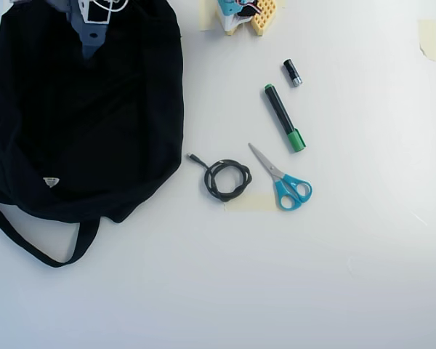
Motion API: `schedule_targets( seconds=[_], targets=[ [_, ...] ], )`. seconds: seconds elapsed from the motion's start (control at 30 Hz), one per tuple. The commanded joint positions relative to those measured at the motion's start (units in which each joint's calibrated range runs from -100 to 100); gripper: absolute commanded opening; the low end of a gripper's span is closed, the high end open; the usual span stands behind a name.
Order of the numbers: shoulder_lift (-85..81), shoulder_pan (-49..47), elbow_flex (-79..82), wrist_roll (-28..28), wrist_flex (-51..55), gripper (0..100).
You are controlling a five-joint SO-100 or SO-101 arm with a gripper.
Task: Put the bike light into the black bag
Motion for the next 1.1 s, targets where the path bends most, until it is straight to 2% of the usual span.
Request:
schedule_targets(
  seconds=[0.0, 0.07, 0.13, 0.17, 0.27, 0.3, 0.33, 0.43, 0.67, 0.87, 1.07],
  targets=[
    [-10.3, -6.2, -9.4, 0.5, 9.3, 43],
    [-16.9, -10.0, -11.8, 0.1, 12.3, 47],
    [-24.8, -17.8, -11.4, -0.1, 12.3, 44],
    [-27.3, -20.4, -11.4, -0.1, 12.3, 38],
    [-34.1, -28.6, -10.5, -5.4, 13.3, 5],
    [-34.1, -31.0, -10.5, -5.5, 14.5, 2],
    [-34.1, -34.9, -9.4, -5.6, 16.4, 3],
    [-35.3, -38.2, -9.4, -5.6, 21.1, 2],
    [-44.1, -40.7, -1.7, -4.9, 35.6, 2],
    [-53.9, -45.2, 17.6, 2.2, 28.9, 2],
    [-65.5, -46.8, 37.8, 2.8, 20.1, 2]
  ],
)
